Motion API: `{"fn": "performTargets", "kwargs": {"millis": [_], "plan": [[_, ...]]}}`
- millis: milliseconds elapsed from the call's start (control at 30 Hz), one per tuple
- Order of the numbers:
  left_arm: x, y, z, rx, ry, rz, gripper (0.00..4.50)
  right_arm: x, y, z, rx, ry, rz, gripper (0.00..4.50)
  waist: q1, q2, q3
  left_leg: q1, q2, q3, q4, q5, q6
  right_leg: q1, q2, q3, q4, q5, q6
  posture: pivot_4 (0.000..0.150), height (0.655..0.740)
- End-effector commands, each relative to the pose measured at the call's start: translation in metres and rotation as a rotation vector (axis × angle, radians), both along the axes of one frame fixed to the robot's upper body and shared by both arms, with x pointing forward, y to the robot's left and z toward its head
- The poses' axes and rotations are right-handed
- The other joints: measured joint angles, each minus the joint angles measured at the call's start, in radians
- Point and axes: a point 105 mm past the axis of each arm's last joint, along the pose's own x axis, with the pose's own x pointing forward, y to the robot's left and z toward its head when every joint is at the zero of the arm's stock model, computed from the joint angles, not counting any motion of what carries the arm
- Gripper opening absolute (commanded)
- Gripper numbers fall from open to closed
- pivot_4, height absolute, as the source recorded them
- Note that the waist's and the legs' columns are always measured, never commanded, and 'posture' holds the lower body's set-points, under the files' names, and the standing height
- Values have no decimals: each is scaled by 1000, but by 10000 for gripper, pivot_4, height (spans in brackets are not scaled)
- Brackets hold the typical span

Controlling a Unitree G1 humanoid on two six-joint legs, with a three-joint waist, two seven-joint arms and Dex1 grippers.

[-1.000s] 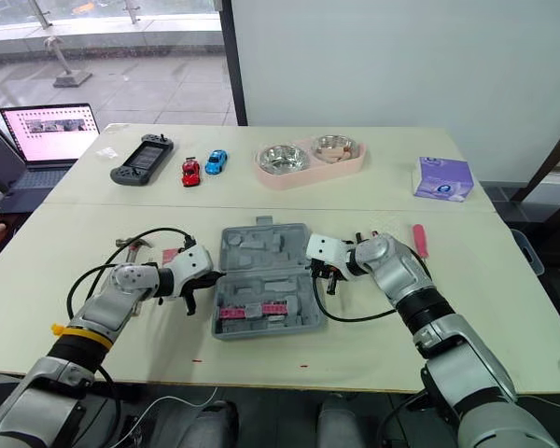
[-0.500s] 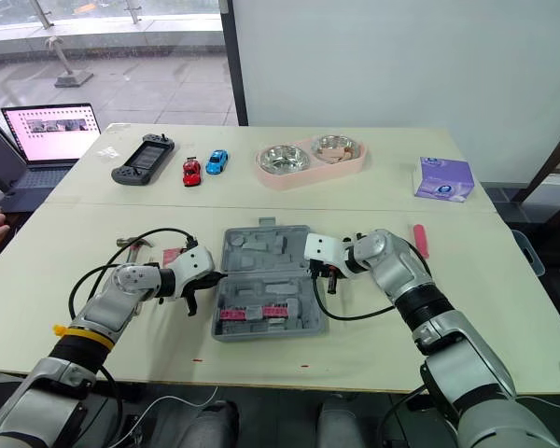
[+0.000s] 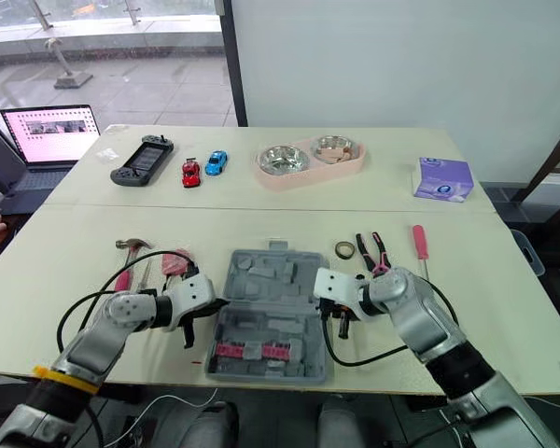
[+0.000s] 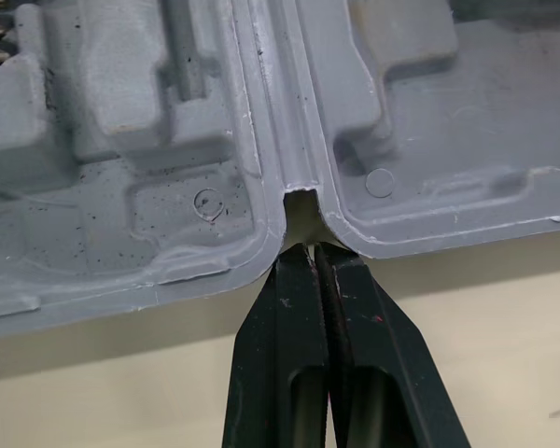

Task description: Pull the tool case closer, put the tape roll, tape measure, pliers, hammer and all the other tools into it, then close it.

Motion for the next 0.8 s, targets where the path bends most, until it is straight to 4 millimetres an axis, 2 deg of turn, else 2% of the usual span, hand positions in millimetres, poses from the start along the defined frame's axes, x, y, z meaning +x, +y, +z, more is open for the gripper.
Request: {"fn": "performTargets", "kwargs": {"millis": [33,133,333,633,800], "plan": [[-40,-10,-29,5,172,-80,683,-19,13,9,47,-1,39,1019,-1,0,0,0,0,0,0,0,0,0,0,0,0,-1,-1,1500,7400],[-51,-9,-28,0,190,-81,683,-32,14,4,50,23,22,1019,-2,0,0,0,0,0,0,0,0,0,0,0,-1,-2,-3,1500,7400],[-62,-5,-29,2,212,-80,683,-40,11,0,50,37,-24,1019,-1,-1,-1,0,0,0,0,0,0,0,0,0,-1,-2,-4,1500,7400],[-50,-13,-26,-12,187,-78,683,-35,2,-3,31,32,-61,1019,9,-1,-1,-1,0,0,1,0,0,0,-1,-1,-4,-1,-6,1500,7400],[-50,-12,-27,-9,187,-82,683,-33,-1,-5,28,28,-69,1019,16,-1,-2,-2,0,0,1,0,0,4,0,-2,-14,1,-8,1500,7400]]}}
